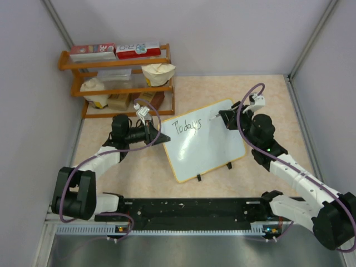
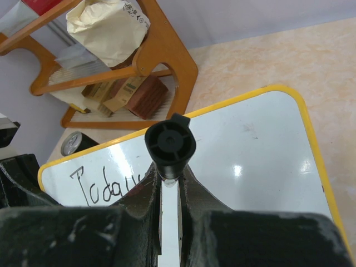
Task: Write a sentence on the whiteboard
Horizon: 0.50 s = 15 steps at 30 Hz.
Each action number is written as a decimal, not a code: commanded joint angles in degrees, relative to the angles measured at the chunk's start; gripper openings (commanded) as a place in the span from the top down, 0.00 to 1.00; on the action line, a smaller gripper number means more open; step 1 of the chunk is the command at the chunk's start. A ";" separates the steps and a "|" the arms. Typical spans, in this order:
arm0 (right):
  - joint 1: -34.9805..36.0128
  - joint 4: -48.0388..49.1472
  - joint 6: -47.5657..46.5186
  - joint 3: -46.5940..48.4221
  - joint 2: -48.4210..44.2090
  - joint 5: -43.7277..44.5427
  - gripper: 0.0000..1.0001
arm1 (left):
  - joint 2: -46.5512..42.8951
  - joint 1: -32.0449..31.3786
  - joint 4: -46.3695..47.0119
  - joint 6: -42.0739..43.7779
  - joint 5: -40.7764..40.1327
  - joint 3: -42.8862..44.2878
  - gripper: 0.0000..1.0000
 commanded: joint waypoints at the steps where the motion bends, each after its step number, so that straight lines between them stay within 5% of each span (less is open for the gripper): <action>1: -0.77 1.50 -0.41 2.41 0.55 0.39 1.00 | -0.45 -0.48 -4.11 9.48 -4.57 -1.30 1.00; 15: -0.77 1.33 0.82 4.78 4.60 3.03 1.00 | -0.45 -0.48 -3.75 9.48 -4.31 -1.48 1.00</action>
